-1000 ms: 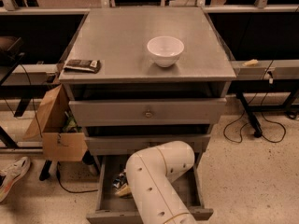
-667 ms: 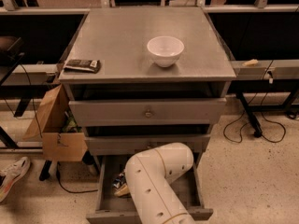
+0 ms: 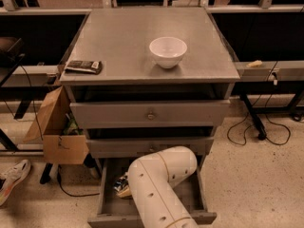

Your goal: Pick redbull can from bottom drawer and place on counter

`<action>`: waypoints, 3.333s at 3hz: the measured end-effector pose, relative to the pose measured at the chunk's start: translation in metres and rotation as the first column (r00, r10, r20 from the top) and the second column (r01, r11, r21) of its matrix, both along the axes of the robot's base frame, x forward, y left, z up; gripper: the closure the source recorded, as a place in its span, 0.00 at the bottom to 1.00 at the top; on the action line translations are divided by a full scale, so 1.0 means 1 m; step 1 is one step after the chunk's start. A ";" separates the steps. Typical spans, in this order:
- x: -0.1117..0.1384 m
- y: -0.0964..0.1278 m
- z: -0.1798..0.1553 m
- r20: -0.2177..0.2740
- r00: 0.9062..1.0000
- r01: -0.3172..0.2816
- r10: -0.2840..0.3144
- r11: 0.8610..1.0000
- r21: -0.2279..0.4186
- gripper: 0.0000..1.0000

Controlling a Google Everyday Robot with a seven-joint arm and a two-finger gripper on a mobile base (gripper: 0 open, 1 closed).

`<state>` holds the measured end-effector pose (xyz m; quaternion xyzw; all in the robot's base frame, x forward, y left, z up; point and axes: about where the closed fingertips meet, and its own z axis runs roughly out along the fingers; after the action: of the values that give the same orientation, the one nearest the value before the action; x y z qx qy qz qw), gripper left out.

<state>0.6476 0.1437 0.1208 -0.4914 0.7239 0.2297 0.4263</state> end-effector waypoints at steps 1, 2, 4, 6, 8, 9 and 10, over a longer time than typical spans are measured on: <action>0.001 -0.001 0.000 -0.001 1.000 0.007 -0.007 1.000 0.003 0.65; 0.003 -0.005 0.001 0.003 1.000 0.010 -0.010 1.000 0.006 0.96; 0.005 -0.022 0.014 0.035 0.999 0.011 -0.012 1.000 0.012 1.00; -0.021 -0.049 0.041 0.090 0.996 0.002 -0.003 1.000 0.006 1.00; -0.060 -0.116 0.065 0.074 0.997 -0.001 0.006 0.998 -0.064 1.00; -0.079 -0.157 0.084 0.069 0.997 -0.010 0.017 0.995 -0.100 1.00; -0.094 -0.194 0.107 0.085 0.996 -0.023 0.032 0.993 -0.115 1.00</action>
Offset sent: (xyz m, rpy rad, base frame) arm 0.0048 -0.0151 -0.0008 0.0065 -0.0009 -0.0306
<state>0.5534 -0.0499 0.2278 -0.5342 0.7099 0.1726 0.4254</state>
